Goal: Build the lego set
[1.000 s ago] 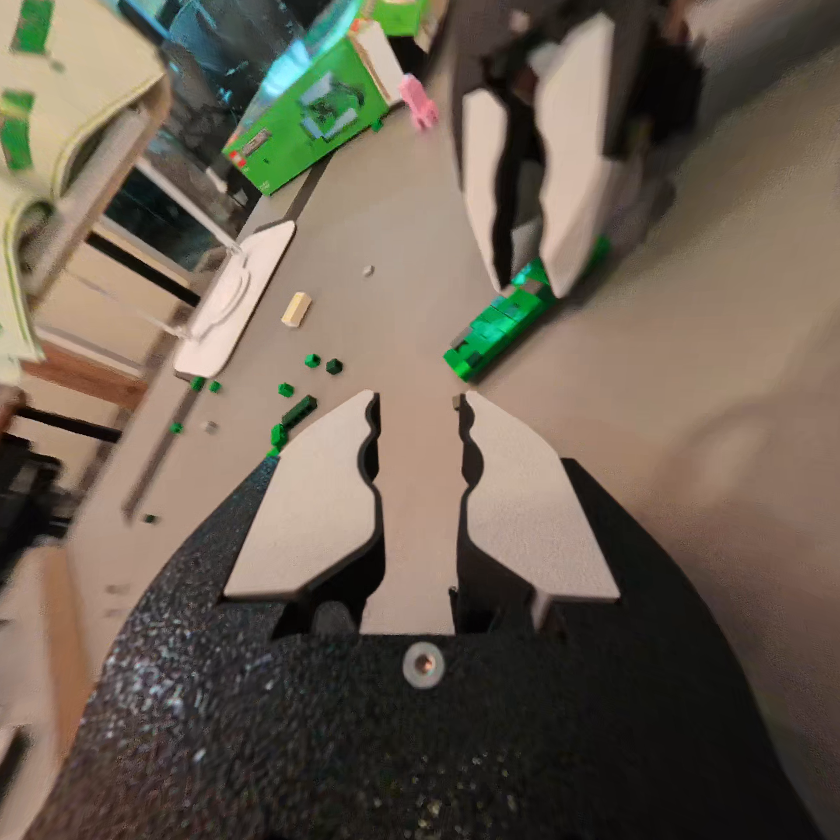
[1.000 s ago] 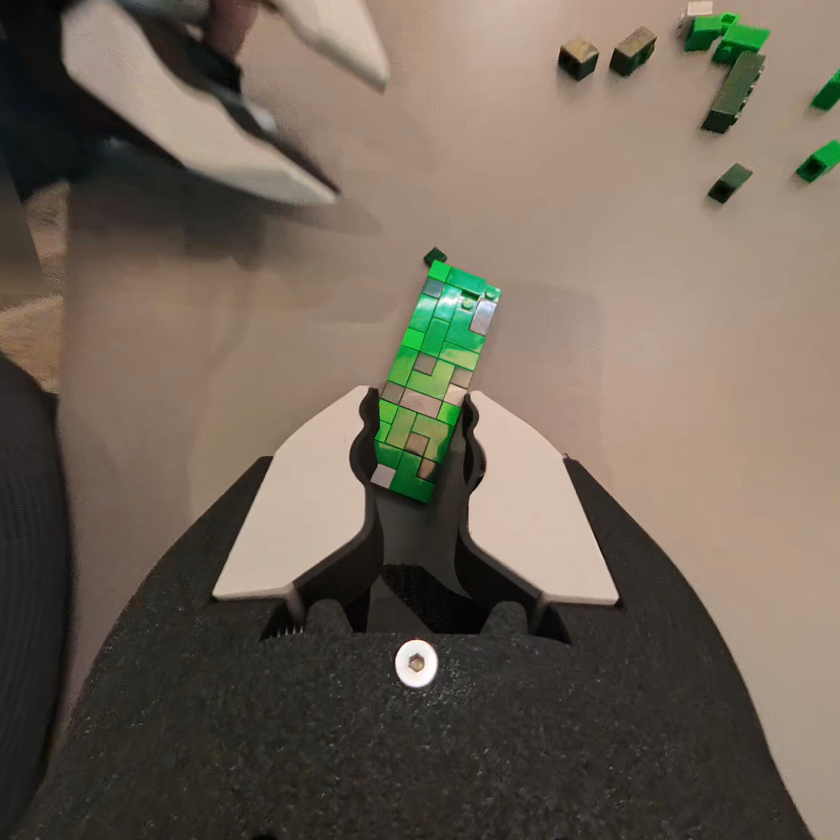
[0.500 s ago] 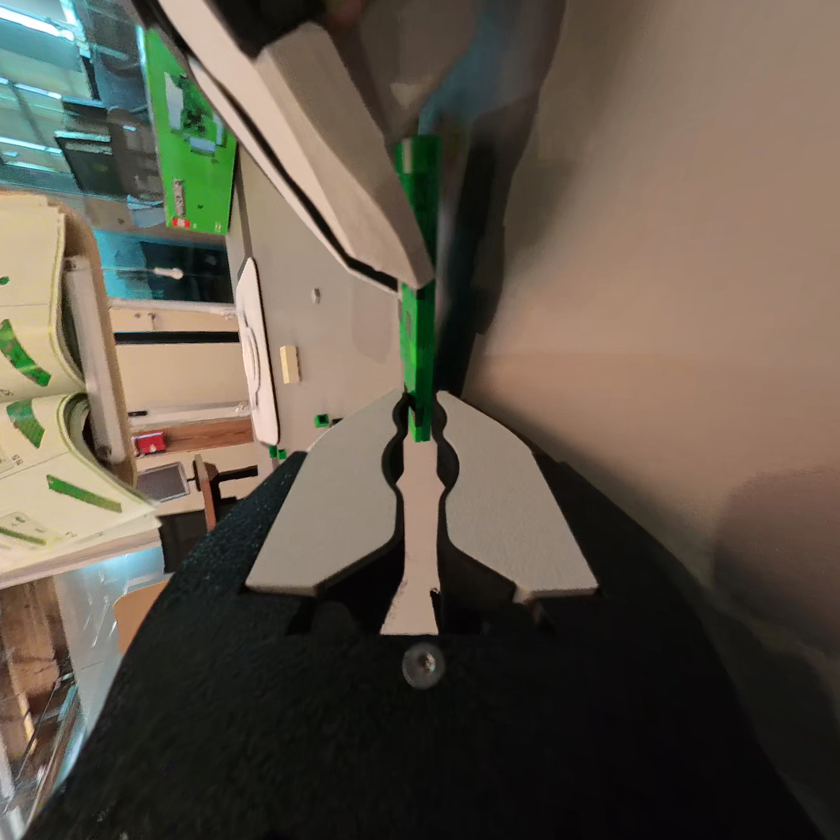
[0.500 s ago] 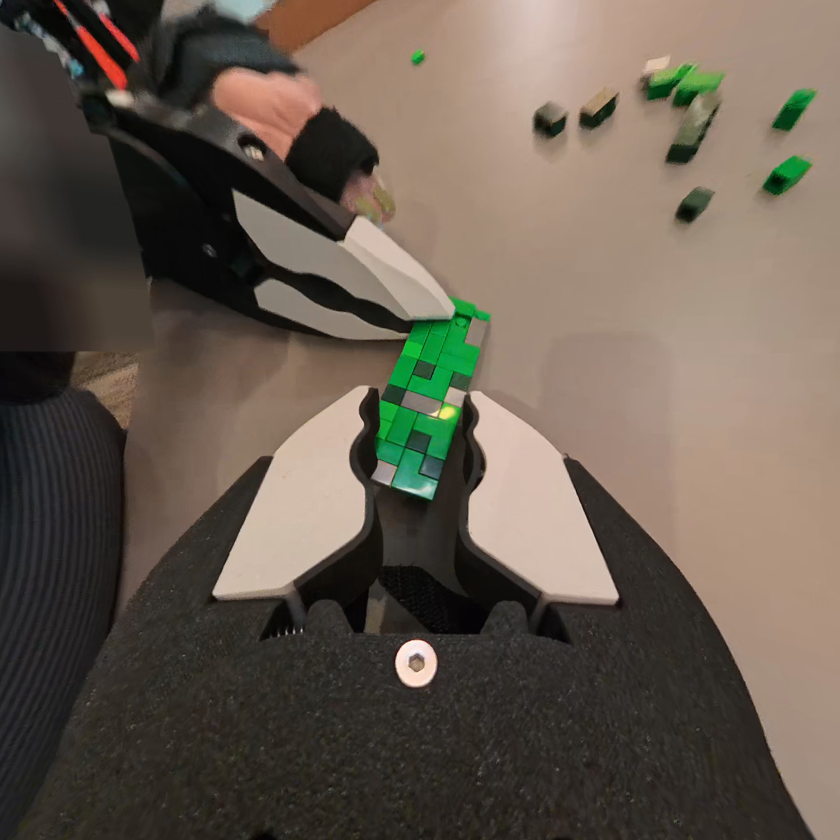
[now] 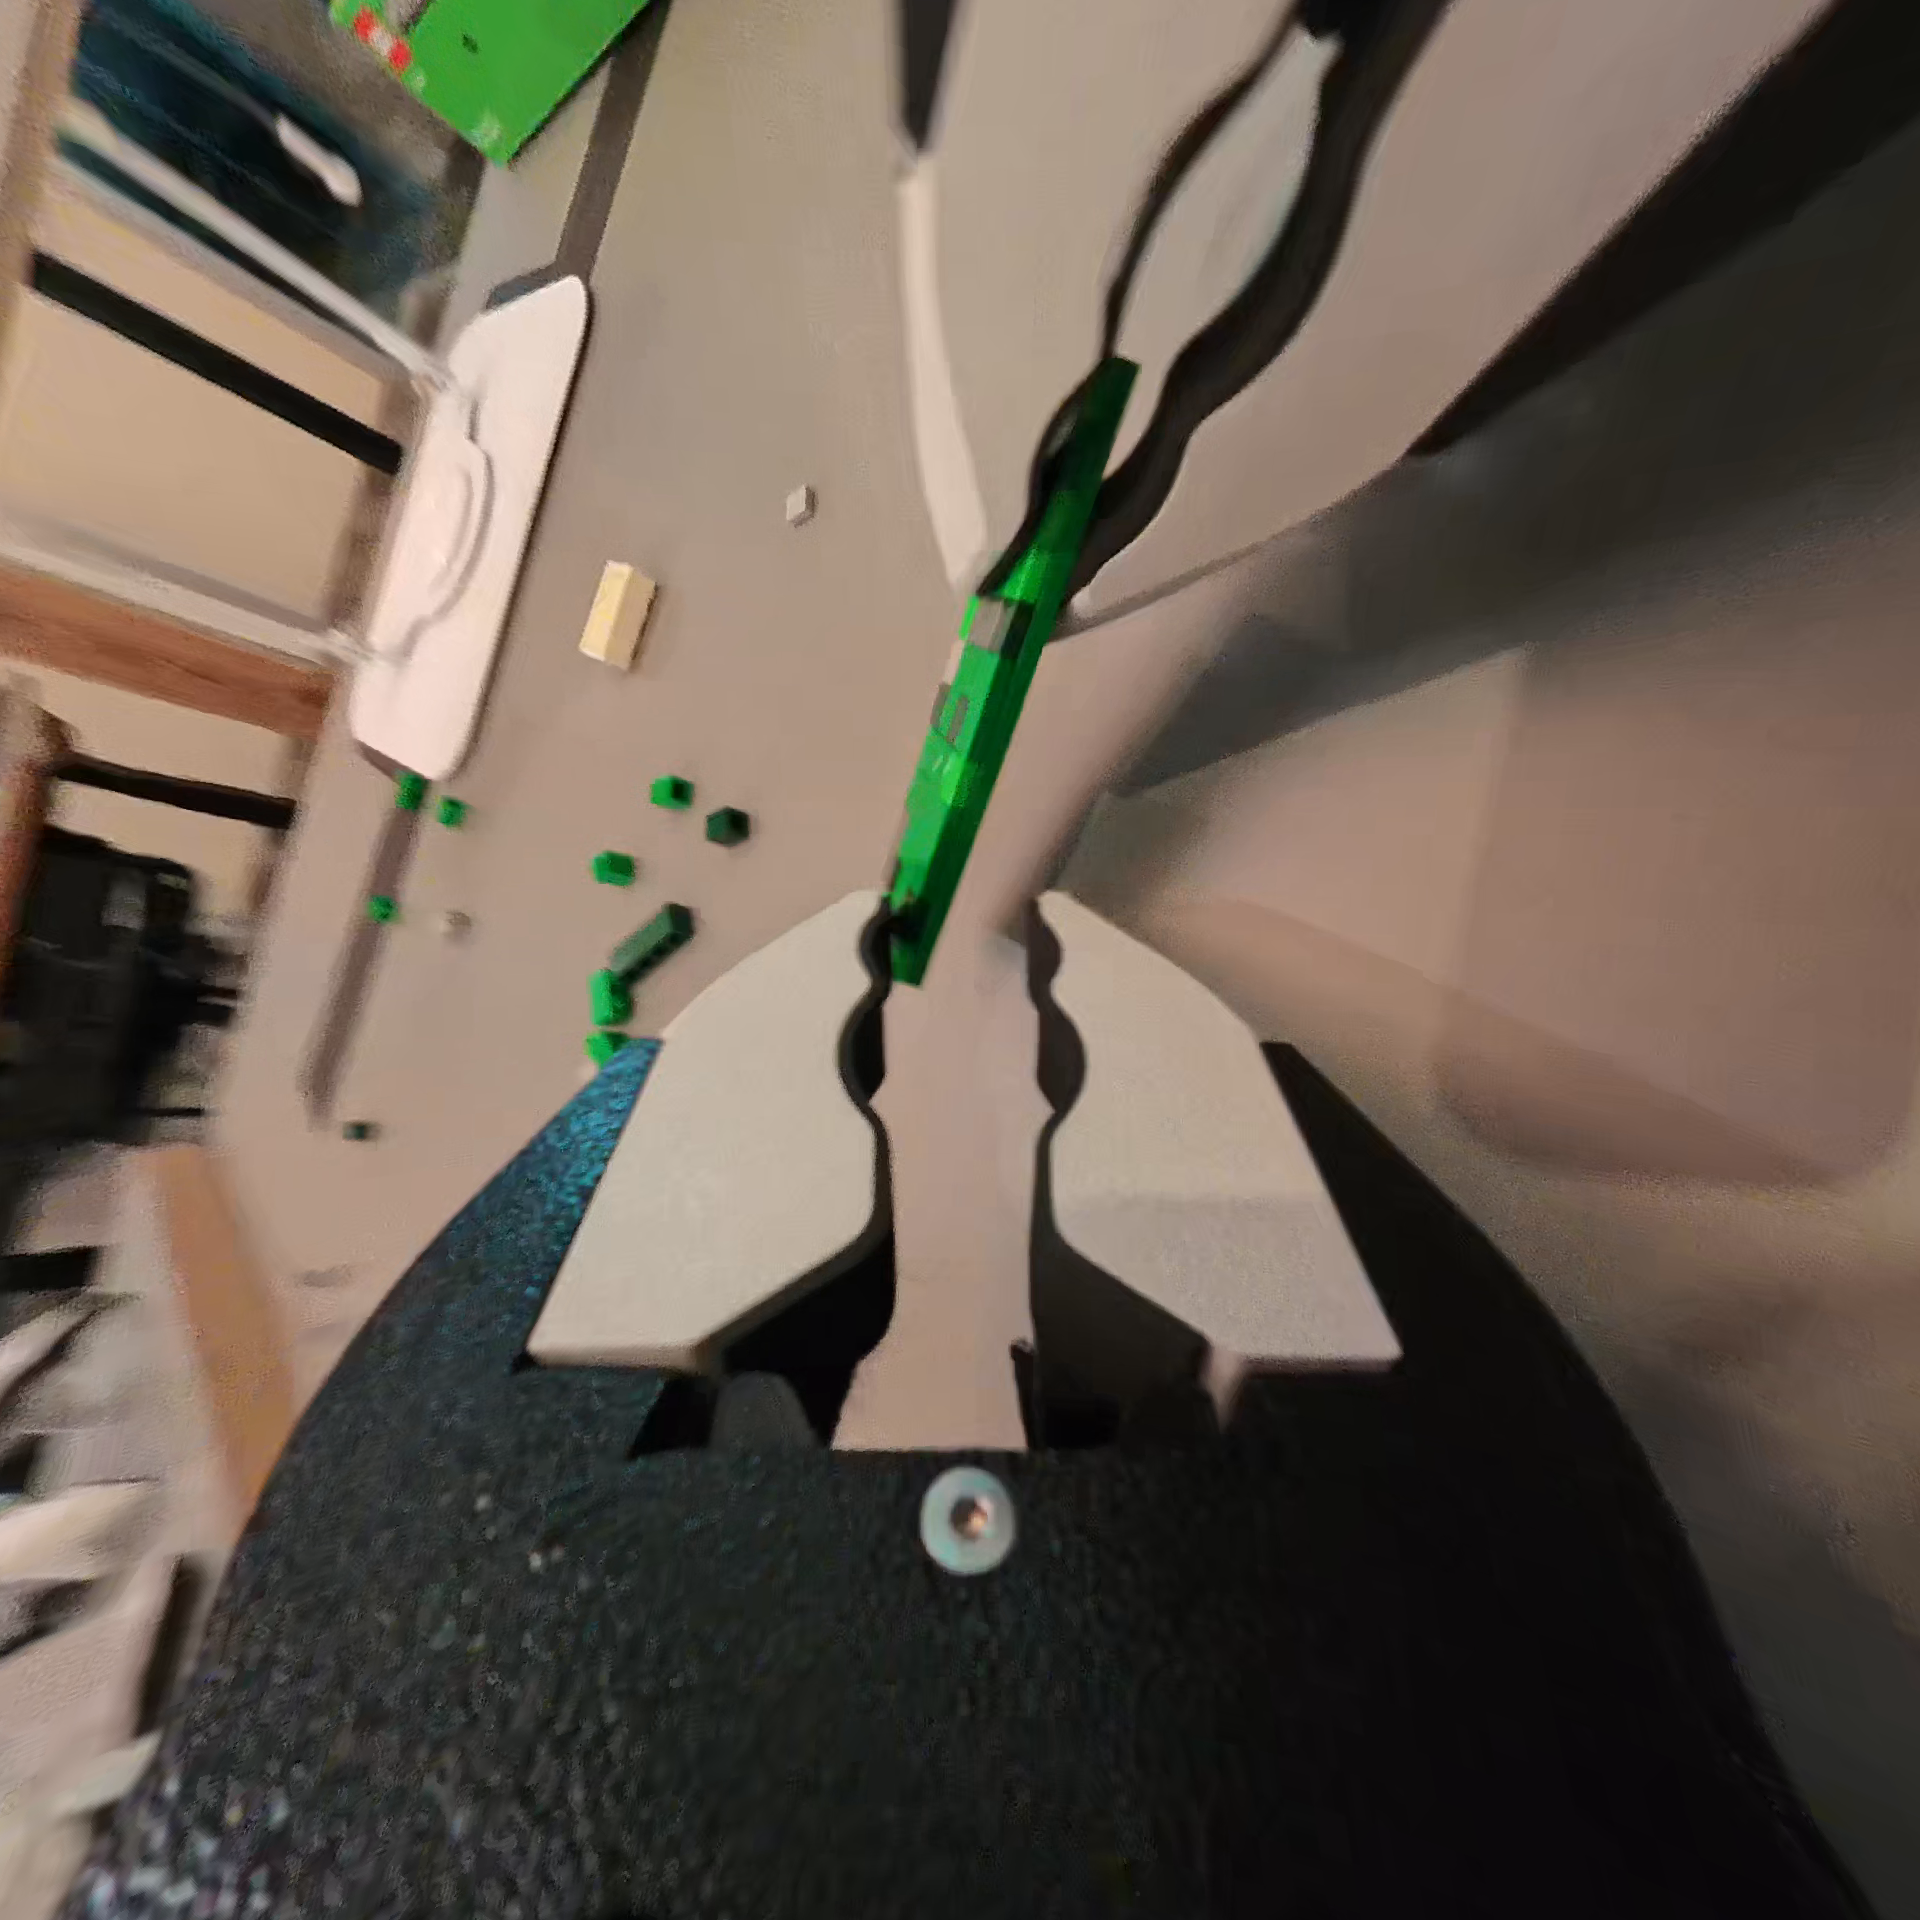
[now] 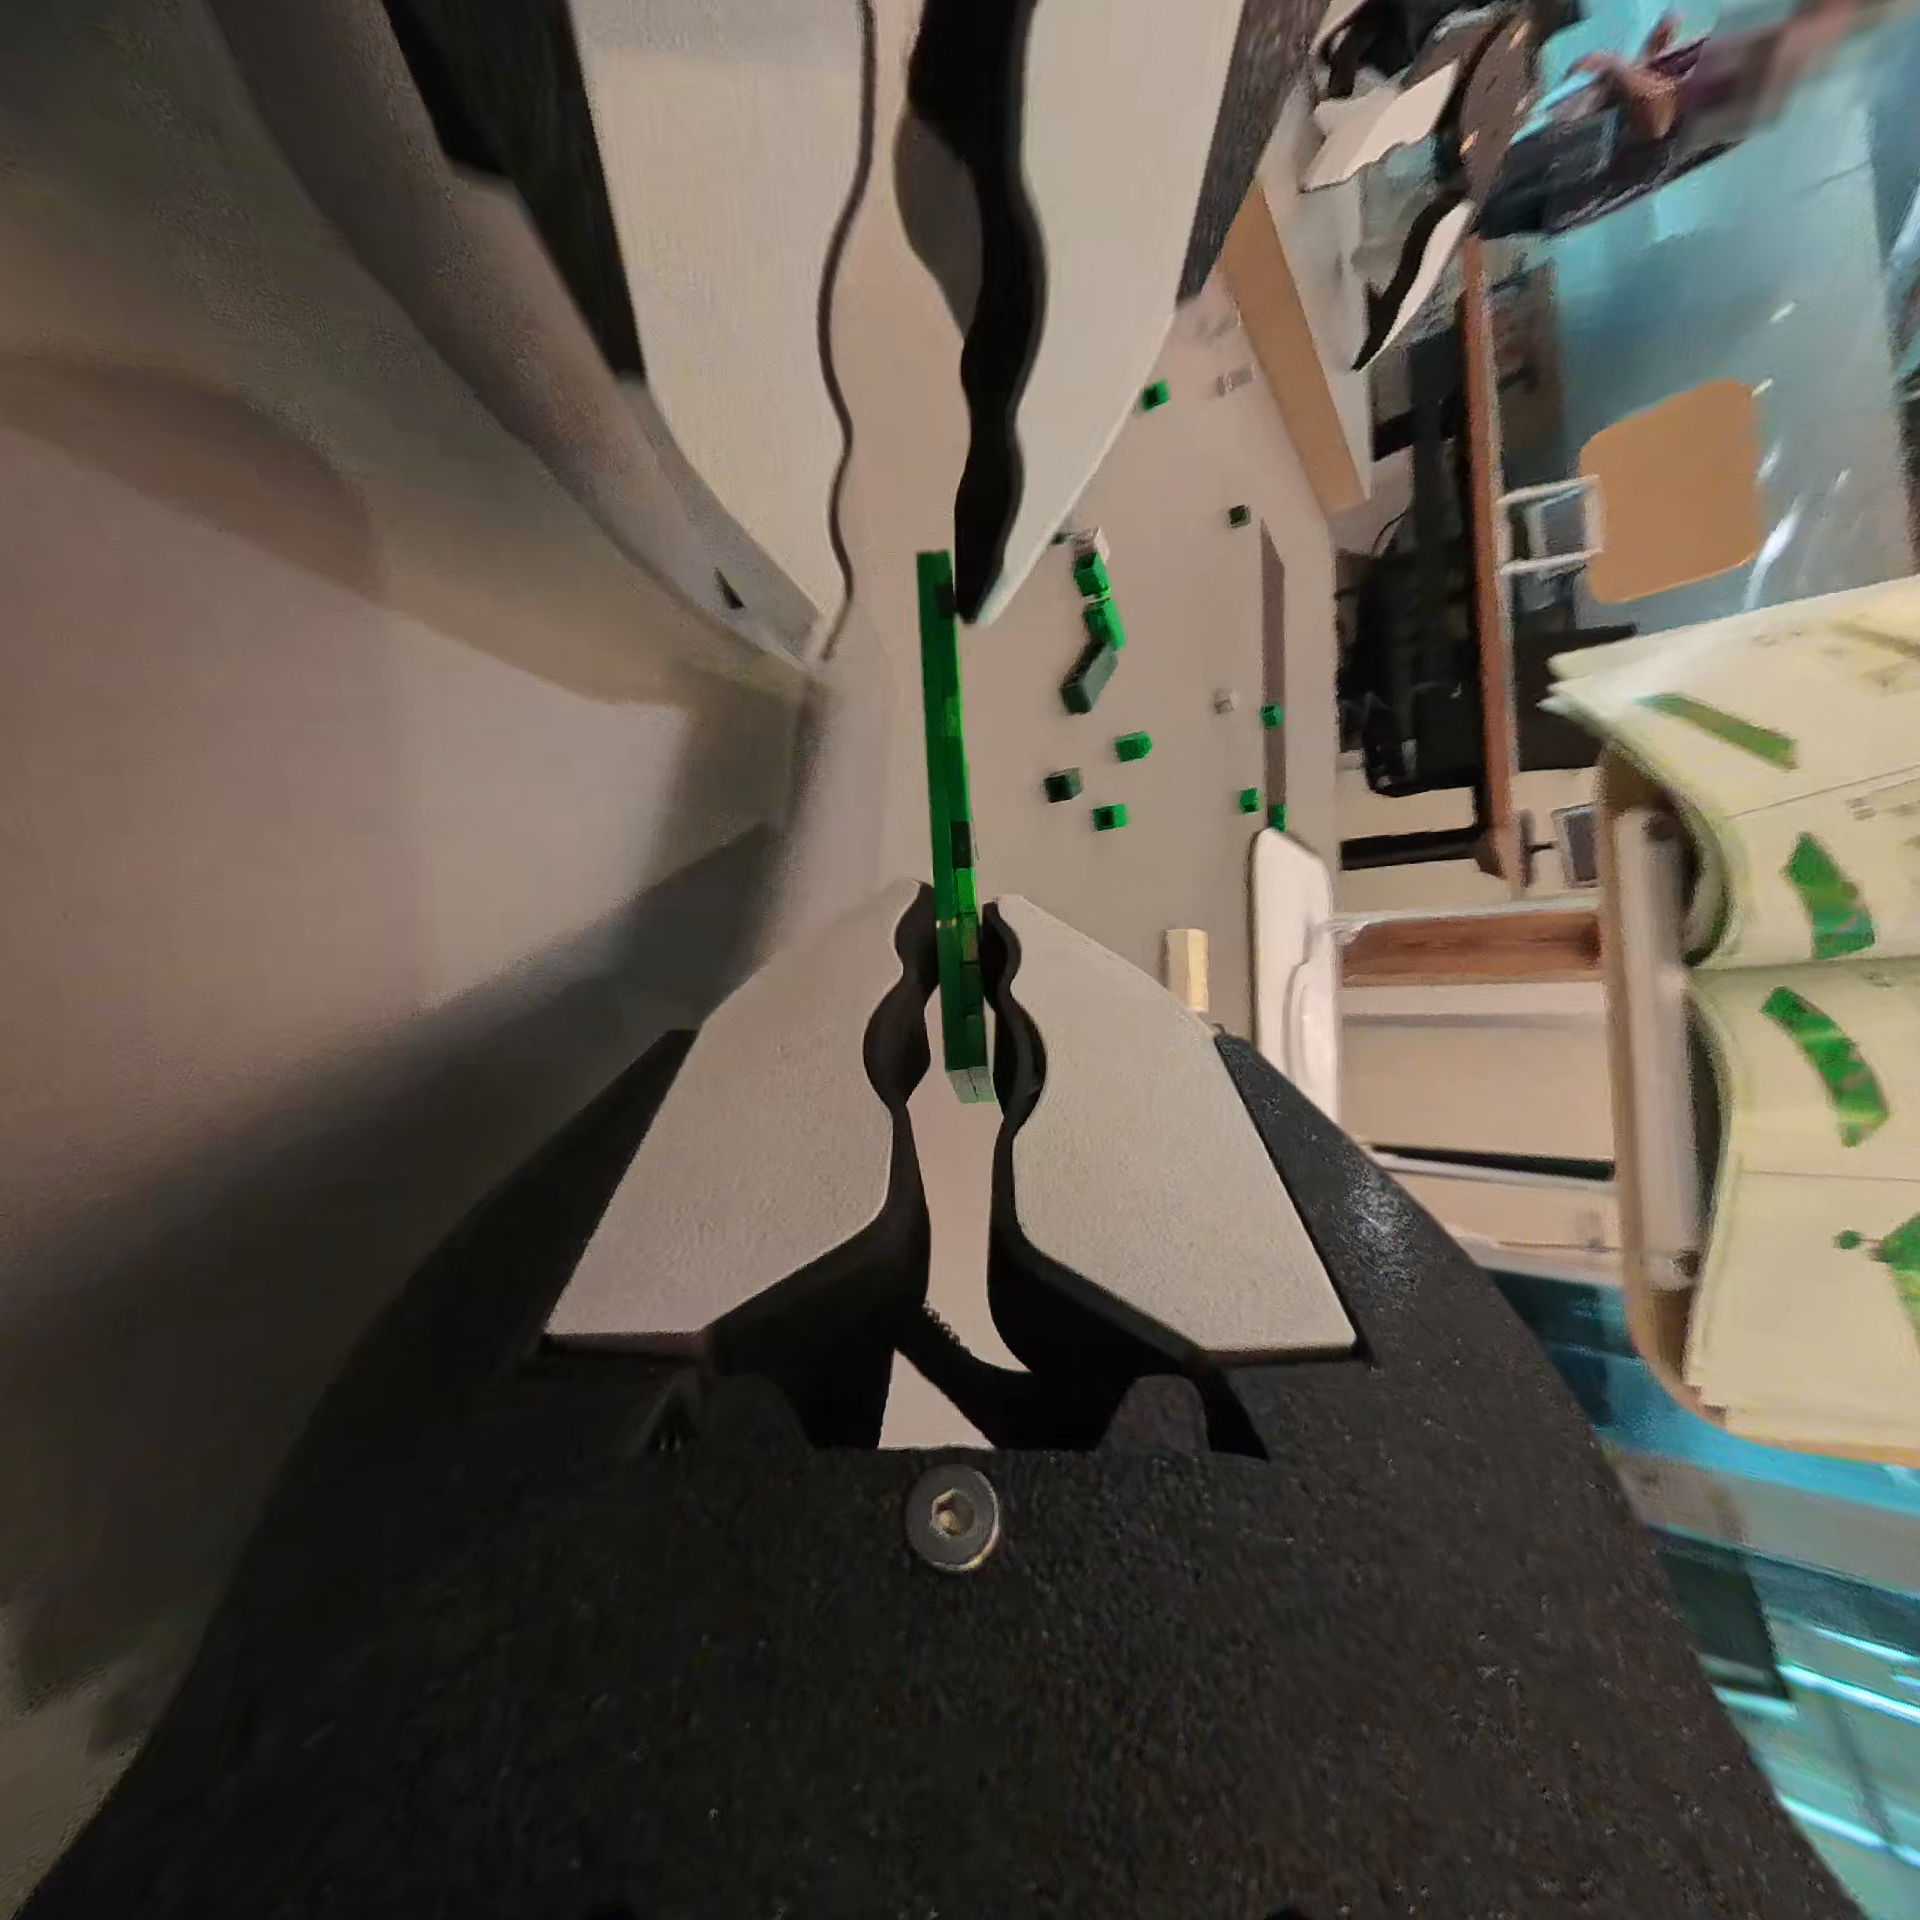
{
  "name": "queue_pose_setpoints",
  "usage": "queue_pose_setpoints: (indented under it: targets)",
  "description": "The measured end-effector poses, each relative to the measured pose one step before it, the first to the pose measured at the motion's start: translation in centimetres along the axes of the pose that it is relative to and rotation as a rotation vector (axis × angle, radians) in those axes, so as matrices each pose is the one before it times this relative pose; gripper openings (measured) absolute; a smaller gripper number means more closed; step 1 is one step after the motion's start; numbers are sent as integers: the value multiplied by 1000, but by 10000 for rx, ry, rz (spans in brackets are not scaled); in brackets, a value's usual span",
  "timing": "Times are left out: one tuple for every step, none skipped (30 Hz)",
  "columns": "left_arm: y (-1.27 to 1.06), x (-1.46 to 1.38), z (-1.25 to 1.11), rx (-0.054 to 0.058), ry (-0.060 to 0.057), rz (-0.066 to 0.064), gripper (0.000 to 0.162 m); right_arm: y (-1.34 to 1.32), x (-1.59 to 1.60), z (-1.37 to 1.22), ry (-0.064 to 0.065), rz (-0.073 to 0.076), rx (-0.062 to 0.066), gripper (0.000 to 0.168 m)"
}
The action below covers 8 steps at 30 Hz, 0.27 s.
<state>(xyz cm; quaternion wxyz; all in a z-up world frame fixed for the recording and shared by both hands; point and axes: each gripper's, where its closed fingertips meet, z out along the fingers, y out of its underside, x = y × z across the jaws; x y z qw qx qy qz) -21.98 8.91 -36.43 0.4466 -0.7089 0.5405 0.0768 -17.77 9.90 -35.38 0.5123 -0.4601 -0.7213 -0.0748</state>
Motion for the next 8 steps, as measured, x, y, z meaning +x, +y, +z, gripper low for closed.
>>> queue_pose_setpoints:
  targets:
    - [29,-40,-531,204,322,-893,29,5,339,-146,295,-278,164,7]
    - [58,-232,-617,313,243,-1008,36,-10,497,-177,357,-210,177,6]
    - [-29,-240,-619,475,322,-1164,44,-211,594,-265,407,-205,350,6]
    - [-149,-62,-607,616,549,-1340,48,-336,584,-277,379,-176,424,6]
    - [-387,194,-635,749,808,-1546,48,-426,501,-240,324,-184,414,6]
    - [-643,497,-642,813,1073,-1677,46,-534,577,-213,414,-304,452,6]
    - [-729,630,-636,757,1145,-1667,43,-416,418,-114,327,-348,322,6]
    - [-703,699,-574,679,1109,-1539,39,-430,250,-37,217,-353,319,6]
